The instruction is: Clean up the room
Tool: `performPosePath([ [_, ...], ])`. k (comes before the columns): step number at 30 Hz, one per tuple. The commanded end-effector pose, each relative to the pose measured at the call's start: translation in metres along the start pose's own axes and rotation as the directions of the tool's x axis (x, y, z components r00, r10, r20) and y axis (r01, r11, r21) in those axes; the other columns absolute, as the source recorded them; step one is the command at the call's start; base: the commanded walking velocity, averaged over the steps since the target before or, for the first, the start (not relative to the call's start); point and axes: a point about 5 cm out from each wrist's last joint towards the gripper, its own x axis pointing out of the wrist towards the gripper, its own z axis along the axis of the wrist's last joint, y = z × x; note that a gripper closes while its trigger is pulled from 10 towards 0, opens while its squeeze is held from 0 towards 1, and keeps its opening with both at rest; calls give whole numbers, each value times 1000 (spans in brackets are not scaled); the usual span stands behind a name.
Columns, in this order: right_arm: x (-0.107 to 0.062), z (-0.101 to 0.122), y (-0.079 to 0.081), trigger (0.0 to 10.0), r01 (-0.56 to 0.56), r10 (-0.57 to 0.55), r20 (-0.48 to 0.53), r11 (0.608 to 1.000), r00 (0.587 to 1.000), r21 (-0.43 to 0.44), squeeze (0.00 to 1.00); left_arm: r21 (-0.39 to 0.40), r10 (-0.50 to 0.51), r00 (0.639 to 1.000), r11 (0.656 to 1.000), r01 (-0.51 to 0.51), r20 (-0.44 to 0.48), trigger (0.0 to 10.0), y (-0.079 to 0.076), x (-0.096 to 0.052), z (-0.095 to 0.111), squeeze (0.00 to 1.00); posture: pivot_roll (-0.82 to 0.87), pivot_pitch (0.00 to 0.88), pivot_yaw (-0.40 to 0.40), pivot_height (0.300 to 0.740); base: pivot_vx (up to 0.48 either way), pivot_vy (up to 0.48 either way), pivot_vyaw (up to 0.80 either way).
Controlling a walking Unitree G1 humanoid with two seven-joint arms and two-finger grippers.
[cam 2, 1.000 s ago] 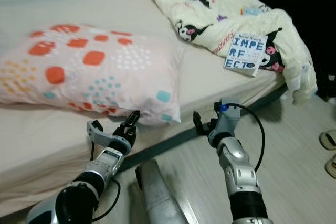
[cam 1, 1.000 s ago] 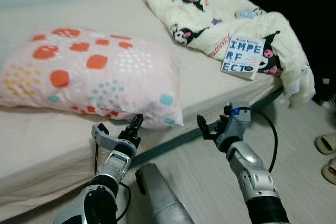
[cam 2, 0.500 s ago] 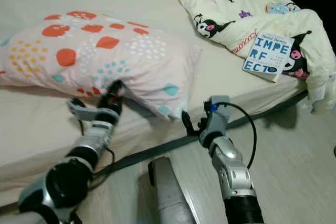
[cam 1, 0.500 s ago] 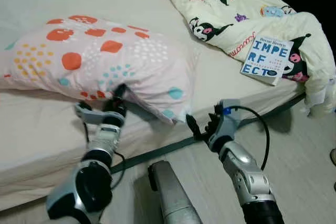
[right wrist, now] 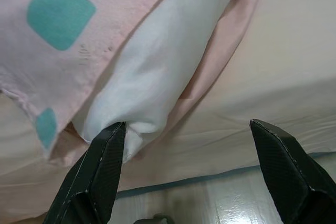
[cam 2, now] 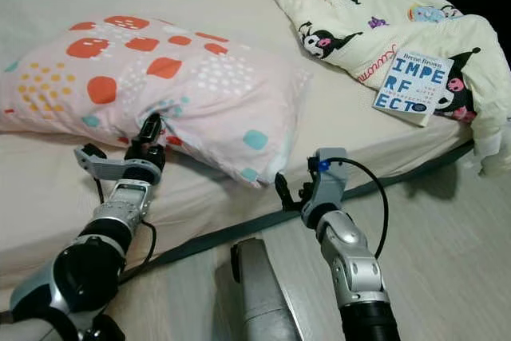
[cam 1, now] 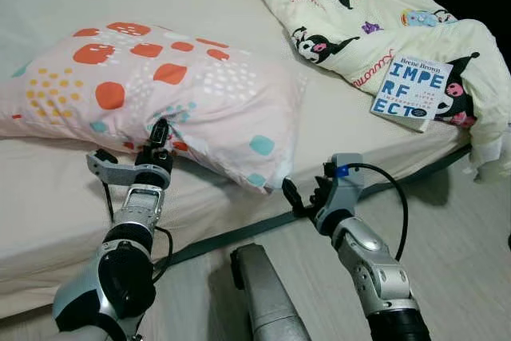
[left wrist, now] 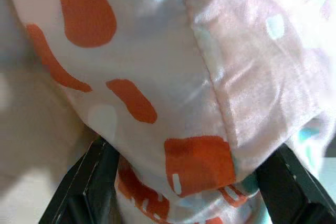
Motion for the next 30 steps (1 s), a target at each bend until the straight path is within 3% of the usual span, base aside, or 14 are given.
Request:
performPosePath([
  [1, -4, -5, 1, 10000, 1, -1, -19, 1000, 1000, 5, 0, 39, 60, 998, 997, -60, -2, 10000, 11, -5, 3, 251, -441, 240, -77, 362, 0, 0, 0],
  [2, -5, -5, 1, 10000, 0, 0, -20, 1000, 1000, 5, 0, 44, 67, 998, 997, -68, 12, 10000, 9, -3, 6, 224, -441, 240, -77, 357, 0, 0, 0],
  [3, -7, -5, 0, 10000, 1, -1, -23, 1000, 1000, 4, 0, 40, 56, 998, 998, -57, 20, 10000, 5, 0, 9, 31, -444, 246, -80, 352, 0, 0, 0],
  [4, -8, -6, -1, 10000, 1, -1, -26, 1000, 1000, 4, 0, 18, 37, 999, 999, -37, 28, 10000, -1, 4, 10, 0, -448, 250, -81, 347, 0, 0, 0],
  [9, -11, -7, 0, 10000, -1, 1, -33, 1000, 999, 3, 0, -71, -41, 999, 997, 43, 26, 10000, -18, 12, 7, 0, -455, 256, -84, 327, 0, 0, 0],
  [12, -14, -8, 0, 10000, -3, 3, -41, 1000, 999, -1, 0, -200, -134, 991, 971, 133, 10, 10000, -32, 15, -7, 0, -466, 265, -89, 307, 0, 0, 0],
  [15, -14, -8, 0, 10000, -2, 2, -43, 1000, 999, -2, 0, -218, -153, 988, 965, 148, -8, 10000, -36, 15, -15, 0, -471, 266, -90, 302, 0, 0, 0],
  [20, -19, -3, -1, 10000, 5, -5, -23, 1000, 1000, -3, 0, -174, -146, 979, 977, 120, -141, 10000, -43, 10, -56, 0, -499, 281, -94, 300, 0, 0, 0],
  [25, -23, 2, -3, 10000, 16, -16, -2, 1000, 1000, -4, 0, -86, -77, 976, 994, 61, -203, 10000, -44, 5, -75, 0, -505, 292, -93, 300, 0, 0, 0],
  [30, -23, 4, -2, 10000, 14, -14, 6, 1000, 1000, -1, 0, -55, -62, 975, 997, 51, -211, 10000, -51, 7, -81, 0, -504, 296, -93, 300, 0, 0, 0],
])
